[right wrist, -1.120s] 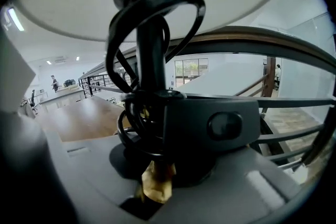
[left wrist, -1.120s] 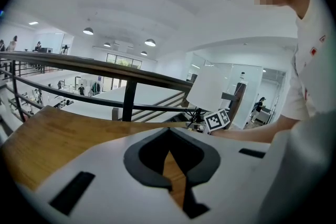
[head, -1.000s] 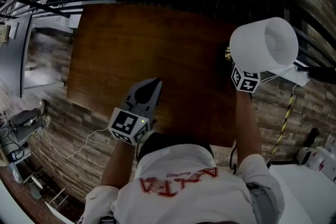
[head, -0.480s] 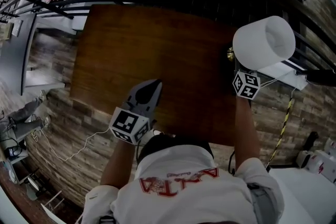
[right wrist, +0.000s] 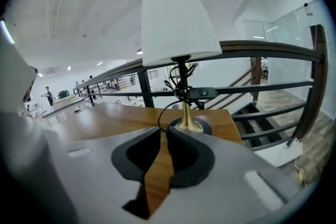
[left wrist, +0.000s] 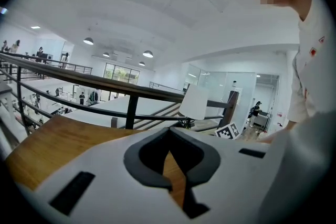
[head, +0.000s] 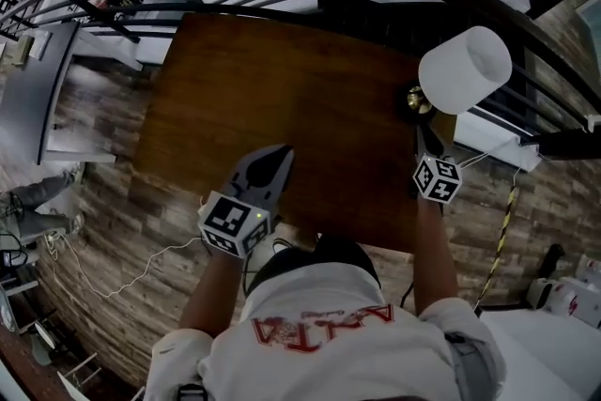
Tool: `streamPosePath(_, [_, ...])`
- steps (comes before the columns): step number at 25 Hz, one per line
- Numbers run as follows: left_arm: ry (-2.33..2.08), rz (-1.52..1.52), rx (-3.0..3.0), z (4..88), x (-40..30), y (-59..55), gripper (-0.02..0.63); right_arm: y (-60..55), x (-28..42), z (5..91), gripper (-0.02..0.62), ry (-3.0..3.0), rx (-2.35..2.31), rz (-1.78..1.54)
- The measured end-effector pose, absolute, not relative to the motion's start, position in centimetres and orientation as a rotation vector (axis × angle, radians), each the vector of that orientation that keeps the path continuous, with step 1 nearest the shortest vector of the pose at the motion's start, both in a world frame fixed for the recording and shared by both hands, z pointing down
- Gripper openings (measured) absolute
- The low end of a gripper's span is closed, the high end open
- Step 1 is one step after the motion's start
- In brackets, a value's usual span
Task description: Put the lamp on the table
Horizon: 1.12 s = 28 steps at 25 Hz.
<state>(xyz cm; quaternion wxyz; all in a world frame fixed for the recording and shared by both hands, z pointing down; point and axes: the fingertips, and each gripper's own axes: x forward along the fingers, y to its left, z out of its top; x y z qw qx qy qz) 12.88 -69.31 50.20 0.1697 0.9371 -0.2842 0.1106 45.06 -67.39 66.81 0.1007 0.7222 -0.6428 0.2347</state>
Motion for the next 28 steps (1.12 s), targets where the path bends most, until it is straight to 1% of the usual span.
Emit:
streamPosePath(2, [-0.812, 0.296, 2.673, 49.4, 11.8, -68.4, 0.006, -66.7, 43.4, 65.5, 0.029, -1.921, 2.126, 0.674])
streamPosePath(7, [-0.833, 0.247, 2.696, 47.5, 9.5, -65.8, 0.006, -64.9, 39.4, 62.2, 0.003, -1.991, 2.075, 0.612])
streamPosePath(16, [-0.872, 0.155, 2.728, 44.7, 5.2, -62.3, 0.006, -61.5, 32.2, 54.5, 0.003, -2.121, 2.051, 0.576])
streamPosePath(22, [-0.88, 0.054, 2.742, 42.3, 2.9, -59.9, 0.006, -59.0, 28.4, 46.7, 0.003, -2.234, 1.999, 0.452])
streamPosePath(28, [-0.865, 0.002, 2.784, 40.3, 2.3, -58.8, 0.006, -56.4, 24.0, 41.9, 0.003, -2.339, 1.924, 0.342])
